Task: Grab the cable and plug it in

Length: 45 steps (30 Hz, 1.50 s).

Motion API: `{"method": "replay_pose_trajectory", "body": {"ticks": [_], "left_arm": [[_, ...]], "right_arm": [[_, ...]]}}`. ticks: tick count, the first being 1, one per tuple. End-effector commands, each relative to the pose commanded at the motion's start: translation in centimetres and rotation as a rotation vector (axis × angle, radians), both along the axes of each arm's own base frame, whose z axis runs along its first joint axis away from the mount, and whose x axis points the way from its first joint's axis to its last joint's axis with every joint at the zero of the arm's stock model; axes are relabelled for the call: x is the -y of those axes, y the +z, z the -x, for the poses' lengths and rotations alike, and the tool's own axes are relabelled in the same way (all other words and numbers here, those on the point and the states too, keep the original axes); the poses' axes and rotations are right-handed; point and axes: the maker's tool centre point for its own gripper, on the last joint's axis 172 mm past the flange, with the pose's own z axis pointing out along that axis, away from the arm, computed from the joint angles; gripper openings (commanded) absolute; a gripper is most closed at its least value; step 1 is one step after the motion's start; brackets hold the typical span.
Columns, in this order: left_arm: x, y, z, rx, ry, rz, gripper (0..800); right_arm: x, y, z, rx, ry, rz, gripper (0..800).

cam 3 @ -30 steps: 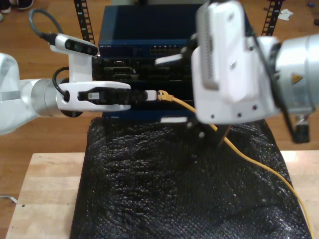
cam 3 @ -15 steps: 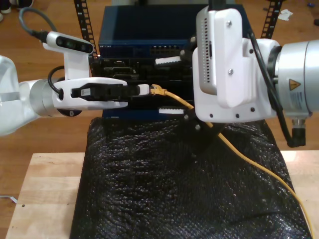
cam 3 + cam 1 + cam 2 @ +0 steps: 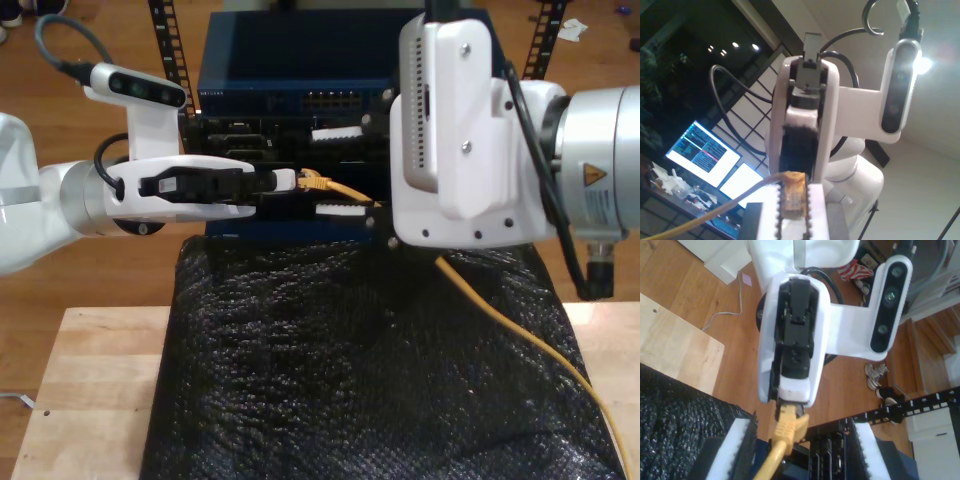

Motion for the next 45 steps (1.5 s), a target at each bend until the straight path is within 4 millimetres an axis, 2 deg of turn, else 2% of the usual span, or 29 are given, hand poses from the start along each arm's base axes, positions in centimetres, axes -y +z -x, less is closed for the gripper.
{"method": "replay_pose_trajectory", "body": {"ticks": [4,14,26,39,45], "left_arm": [[-0.01,-0.01,-0.05,-0.004,0.0,0.0,25],[-0.09,0.12,-0.03,-0.007,-0.002,0.011,29],[-0.21,0.2,0.14,-0.01,-0.011,0.02,30],[-0.17,0.16,0.14,-0.011,-0.013,0.02,30],[-0.18,0.18,0.17,-0.011,-0.014,0.021,30]], "right_arm": [[-0.13,0.02,0.1,0.001,0.003,0.0,434],[-0.17,-0.03,0.13,-0.002,0.003,-0.002,317],[0.05,0.09,-0.27,0.004,-0.012,-0.007,213],[0.05,0.09,-0.27,-0.001,-0.015,-0.01,200],[0.05,0.09,-0.27,-0.001,-0.015,-0.01,146]]}}
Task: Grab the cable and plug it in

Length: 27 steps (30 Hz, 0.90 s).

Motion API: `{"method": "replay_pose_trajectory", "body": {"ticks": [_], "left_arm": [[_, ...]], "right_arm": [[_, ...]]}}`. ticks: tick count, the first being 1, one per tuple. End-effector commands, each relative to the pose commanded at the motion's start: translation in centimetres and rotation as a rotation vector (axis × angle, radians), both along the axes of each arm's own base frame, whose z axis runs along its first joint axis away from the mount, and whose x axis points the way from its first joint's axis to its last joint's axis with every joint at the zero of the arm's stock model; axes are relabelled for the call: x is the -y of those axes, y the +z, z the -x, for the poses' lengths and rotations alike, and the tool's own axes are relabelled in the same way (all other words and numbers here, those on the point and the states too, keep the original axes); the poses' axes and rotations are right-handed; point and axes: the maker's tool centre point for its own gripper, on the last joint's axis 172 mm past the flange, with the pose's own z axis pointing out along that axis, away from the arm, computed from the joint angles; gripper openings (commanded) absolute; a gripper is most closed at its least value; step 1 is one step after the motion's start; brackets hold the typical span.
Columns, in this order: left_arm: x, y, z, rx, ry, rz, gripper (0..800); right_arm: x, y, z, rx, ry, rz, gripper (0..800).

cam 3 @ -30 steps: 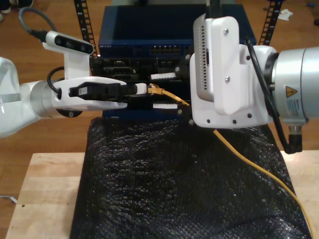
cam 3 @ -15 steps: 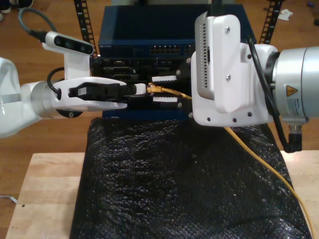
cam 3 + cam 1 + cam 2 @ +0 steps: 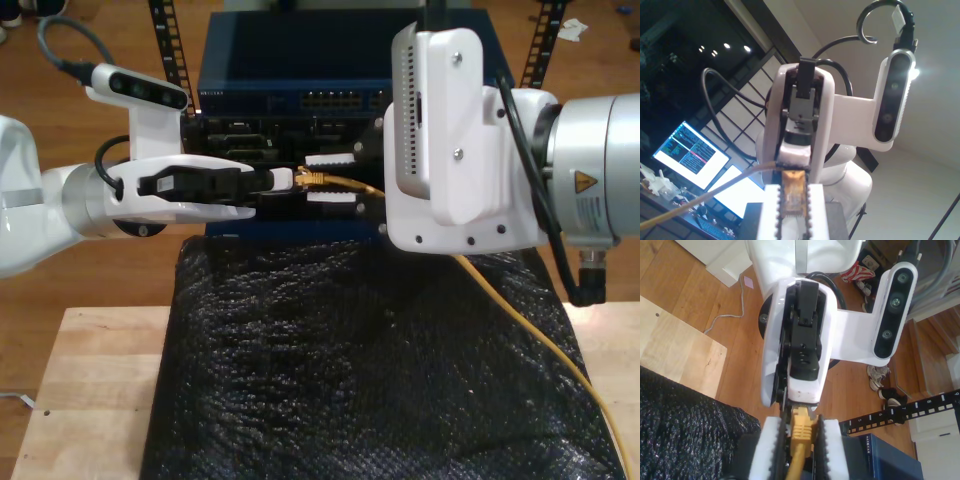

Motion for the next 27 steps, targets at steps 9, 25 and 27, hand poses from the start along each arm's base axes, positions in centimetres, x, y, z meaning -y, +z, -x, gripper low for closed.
{"method": "replay_pose_trajectory", "body": {"ticks": [9,25,27], "left_arm": [[-0.2,-0.3,-0.1,-0.019,-0.012,0.012,195],[-0.3,0.5,-1.0,0.026,0.045,0.065,782],[-0.4,0.7,-1.1,0.036,0.053,0.07,784]], "right_arm": [[-0.2,0.1,0.1,-0.02,-0.002,-0.027,2],[-0.7,-0.1,-1.3,-0.1,-0.045,-0.051,0],[-0.7,-0.1,-1.5,-0.1,-0.046,-0.049,0]]}}
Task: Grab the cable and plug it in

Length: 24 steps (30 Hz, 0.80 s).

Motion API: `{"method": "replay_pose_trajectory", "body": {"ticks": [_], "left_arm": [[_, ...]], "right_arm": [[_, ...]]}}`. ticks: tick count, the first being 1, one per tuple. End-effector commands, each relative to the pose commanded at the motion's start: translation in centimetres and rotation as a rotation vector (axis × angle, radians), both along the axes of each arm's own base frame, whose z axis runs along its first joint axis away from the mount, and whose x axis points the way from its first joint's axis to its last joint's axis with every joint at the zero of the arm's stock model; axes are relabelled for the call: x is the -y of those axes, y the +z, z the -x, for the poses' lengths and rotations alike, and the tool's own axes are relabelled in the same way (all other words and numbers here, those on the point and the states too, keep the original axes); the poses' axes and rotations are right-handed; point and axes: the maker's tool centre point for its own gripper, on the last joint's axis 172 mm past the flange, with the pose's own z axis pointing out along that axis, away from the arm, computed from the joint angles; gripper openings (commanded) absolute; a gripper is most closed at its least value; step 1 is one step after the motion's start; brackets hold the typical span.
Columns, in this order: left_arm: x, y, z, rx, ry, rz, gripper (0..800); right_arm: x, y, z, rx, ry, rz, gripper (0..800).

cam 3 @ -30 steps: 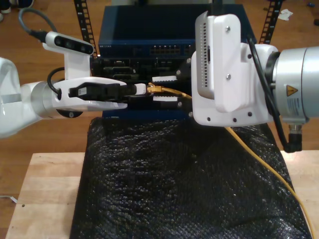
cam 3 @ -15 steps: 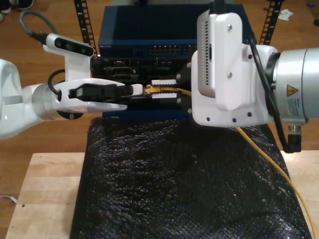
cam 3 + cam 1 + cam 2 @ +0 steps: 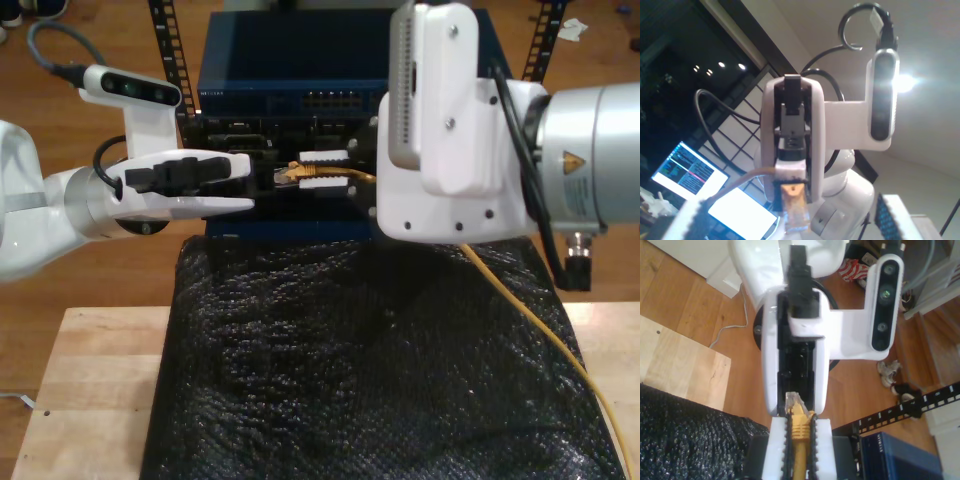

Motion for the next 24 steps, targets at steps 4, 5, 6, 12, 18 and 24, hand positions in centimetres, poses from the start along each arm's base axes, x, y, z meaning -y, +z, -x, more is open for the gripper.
{"method": "replay_pose_trajectory", "body": {"ticks": [4,5,6,12,18,24], "left_arm": [[0.0,0.0,-0.2,0.006,0.011,-0.008,794],[0.1,-0.2,-0.5,0.005,0.021,-0.018,795],[0.2,-0.4,-0.8,0.003,0.037,-0.028,795],[0.2,-1.2,-2.9,0.026,0.14,-0.11,797],[0.4,-2.8,-3.5,0.056,0.195,-0.236,798],[0.4,-5.4,-3.9,0.139,0.245,-0.426,798]], "right_arm": [[1.5,0.0,-1.7,-0.014,-0.054,-0.006,0],[2.4,-0.1,-2.3,-0.022,-0.08,-0.008,0],[3.1,0.0,-2.9,-0.028,-0.104,-0.013,0],[6.6,0.9,-5.2,-0.033,-0.205,-0.033,0],[8.5,0.5,-6.3,-0.037,-0.254,-0.028,0],[11.6,-1.3,-8.1,-0.106,-0.356,-0.036,0]]}}
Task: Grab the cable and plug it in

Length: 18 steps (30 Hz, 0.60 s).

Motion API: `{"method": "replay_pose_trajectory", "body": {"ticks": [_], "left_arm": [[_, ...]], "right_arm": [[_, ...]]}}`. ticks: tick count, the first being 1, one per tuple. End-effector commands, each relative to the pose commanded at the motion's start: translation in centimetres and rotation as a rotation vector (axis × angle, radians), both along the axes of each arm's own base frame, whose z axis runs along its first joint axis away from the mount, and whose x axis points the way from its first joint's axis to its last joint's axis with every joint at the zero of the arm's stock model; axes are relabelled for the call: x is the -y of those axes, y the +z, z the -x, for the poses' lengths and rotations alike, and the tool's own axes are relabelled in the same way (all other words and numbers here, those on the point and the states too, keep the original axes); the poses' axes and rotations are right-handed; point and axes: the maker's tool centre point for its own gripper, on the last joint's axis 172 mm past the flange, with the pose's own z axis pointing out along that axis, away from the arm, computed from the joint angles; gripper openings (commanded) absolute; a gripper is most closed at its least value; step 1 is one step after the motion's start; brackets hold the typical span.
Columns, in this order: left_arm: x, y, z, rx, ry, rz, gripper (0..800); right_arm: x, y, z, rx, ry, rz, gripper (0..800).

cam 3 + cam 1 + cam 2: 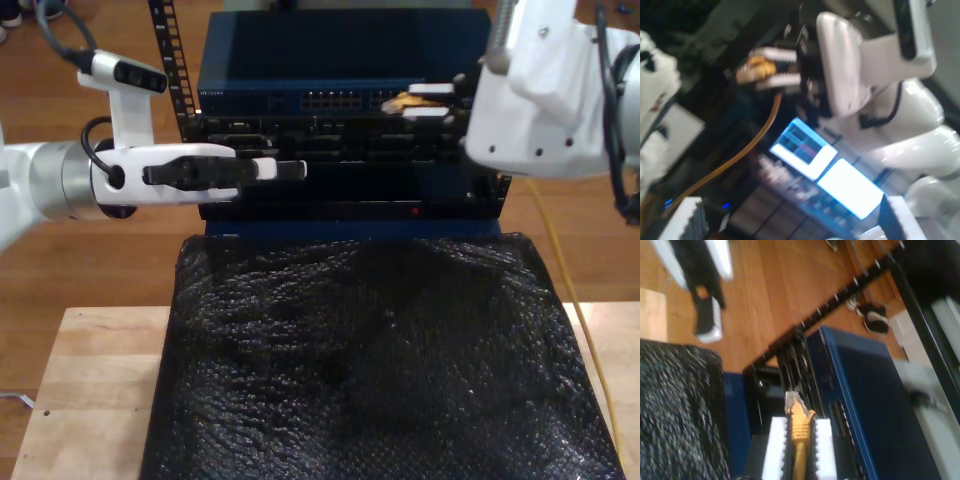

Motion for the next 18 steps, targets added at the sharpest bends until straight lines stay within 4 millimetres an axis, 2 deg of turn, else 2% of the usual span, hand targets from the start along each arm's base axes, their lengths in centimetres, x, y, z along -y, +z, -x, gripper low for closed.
{"method": "replay_pose_trajectory", "body": {"ticks": [5,10,18], "left_arm": [[-1.1,-3.4,-0.7,0.039,0.046,-0.194,798],[-2.5,-4.8,-0.9,0.097,0.058,-0.348,798],[-6.4,-7.1,-0.5,0.163,0.064,-0.579,798]], "right_arm": [[1.5,-1.8,-1.0,-0.03,-0.035,0.034,0],[4.5,-3.0,-2.3,-0.027,-0.109,0.063,0],[8.3,-4.6,-4.4,0.058,-0.214,0.19,0]]}}
